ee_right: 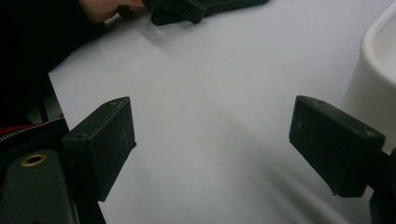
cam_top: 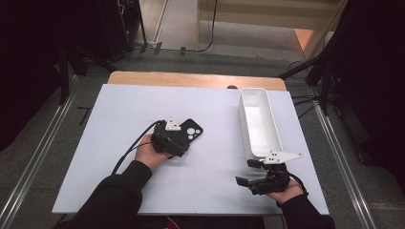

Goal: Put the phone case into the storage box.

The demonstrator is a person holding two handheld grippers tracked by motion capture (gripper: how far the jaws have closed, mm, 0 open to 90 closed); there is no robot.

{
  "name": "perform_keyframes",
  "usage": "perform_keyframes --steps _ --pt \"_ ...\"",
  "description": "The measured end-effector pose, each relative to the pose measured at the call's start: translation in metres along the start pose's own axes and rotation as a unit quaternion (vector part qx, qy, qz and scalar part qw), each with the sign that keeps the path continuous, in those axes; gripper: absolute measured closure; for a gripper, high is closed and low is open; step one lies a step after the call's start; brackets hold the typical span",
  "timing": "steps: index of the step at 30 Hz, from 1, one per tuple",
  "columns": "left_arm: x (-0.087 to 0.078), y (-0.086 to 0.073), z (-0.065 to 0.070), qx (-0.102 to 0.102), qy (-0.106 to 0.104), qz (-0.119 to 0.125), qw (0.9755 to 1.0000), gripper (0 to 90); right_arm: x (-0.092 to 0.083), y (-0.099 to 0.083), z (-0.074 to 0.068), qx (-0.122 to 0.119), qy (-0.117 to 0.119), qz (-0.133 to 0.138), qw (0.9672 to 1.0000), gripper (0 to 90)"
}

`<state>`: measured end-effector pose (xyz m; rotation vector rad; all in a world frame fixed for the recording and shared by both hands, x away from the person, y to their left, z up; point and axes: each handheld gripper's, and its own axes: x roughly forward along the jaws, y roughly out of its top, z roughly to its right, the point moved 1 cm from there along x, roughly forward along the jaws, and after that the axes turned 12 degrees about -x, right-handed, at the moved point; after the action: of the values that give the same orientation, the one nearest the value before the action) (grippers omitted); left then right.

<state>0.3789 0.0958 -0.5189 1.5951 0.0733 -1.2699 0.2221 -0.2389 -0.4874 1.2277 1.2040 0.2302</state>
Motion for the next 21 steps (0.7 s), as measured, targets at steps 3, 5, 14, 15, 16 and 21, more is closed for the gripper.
perform_keyframes --steps 3,5,14,15,16,21 --pt "-0.0007 -0.0010 -0.0002 -0.006 0.003 0.011 0.9999 11.0 -0.0001 0.0001 -0.0002 0.001 -0.001 0.000 1.0000 12.8" --pt "-0.0008 -0.0013 0.0005 -0.008 0.004 0.012 0.9999 11.9 -0.0001 0.0001 -0.0002 -0.001 -0.001 0.000 1.0000 12.8" --pt "-0.0021 -0.0018 0.0018 -0.018 0.010 0.013 0.9997 13.4 -0.0003 0.0000 -0.0004 -0.004 0.000 0.002 1.0000 12.8" --pt "-0.0022 -0.0016 0.0018 -0.018 0.010 0.013 0.9997 13.6 -0.0005 0.0000 -0.0005 -0.003 -0.001 0.002 1.0000 12.8" --pt "-0.0023 -0.0015 0.0019 -0.020 0.010 0.013 0.9997 13.8 -0.0005 0.0000 -0.0006 -0.004 -0.001 0.002 1.0000 12.8" --pt "-0.0032 -0.0006 0.0014 -0.028 0.007 0.012 0.9995 14.2 -0.0005 0.0001 -0.0004 -0.005 -0.001 0.003 1.0000 12.8"
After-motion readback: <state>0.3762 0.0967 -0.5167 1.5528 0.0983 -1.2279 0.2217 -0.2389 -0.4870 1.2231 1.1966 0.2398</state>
